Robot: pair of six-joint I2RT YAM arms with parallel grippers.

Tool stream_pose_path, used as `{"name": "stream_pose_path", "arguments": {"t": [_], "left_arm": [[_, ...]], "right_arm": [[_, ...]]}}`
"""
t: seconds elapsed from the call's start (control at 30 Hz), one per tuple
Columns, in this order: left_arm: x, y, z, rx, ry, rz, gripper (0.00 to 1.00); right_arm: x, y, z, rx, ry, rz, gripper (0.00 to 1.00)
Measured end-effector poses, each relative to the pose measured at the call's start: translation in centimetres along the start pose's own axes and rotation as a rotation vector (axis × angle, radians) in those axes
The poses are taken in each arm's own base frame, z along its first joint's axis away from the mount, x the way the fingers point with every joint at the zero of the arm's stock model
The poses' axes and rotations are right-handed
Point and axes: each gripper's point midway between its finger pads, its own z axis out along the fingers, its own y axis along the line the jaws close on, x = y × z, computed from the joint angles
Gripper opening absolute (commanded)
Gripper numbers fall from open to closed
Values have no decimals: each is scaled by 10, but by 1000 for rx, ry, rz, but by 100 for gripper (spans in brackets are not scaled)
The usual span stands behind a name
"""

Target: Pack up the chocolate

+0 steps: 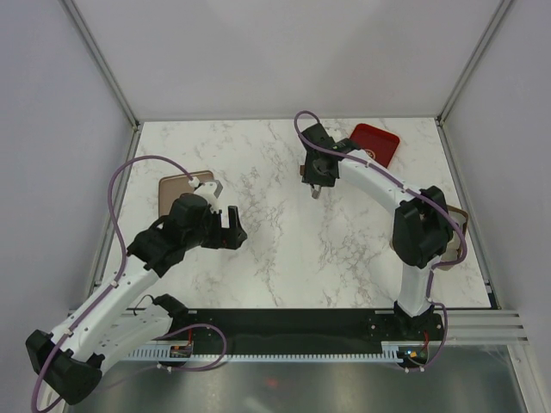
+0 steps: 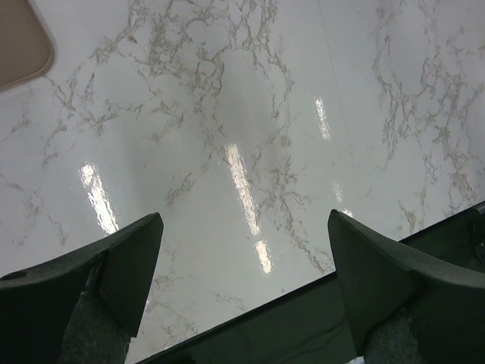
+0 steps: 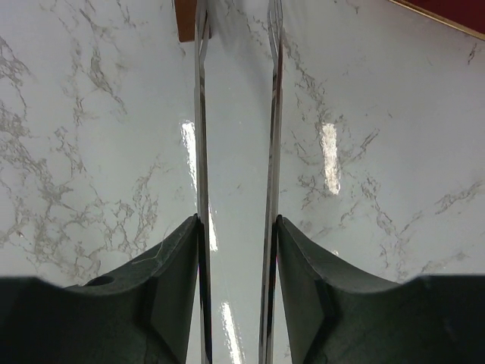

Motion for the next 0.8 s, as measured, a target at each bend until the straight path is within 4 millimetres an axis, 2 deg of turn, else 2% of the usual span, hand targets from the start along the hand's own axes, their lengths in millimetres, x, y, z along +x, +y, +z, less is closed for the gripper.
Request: {"name": "stream_pose_path", "arguments": {"t": [0.17,0.4,0.63,0.8], "left_arm": [[-2,-1,-3,9,-16,1,98],[-6,-3,-12,28,-59,1,98],[-5,-2,-9,24,-51,2,98],[-4,-2,-6,20,-38,5,98]], "right_arm": [[-6,6,0,-9,-38,-13,52],[-2,29,-6,-49,-83,-92,52],[1,40,-9,-57,-115,-155,52],[-5,47,-10,-77,-144,-159,51]]}}
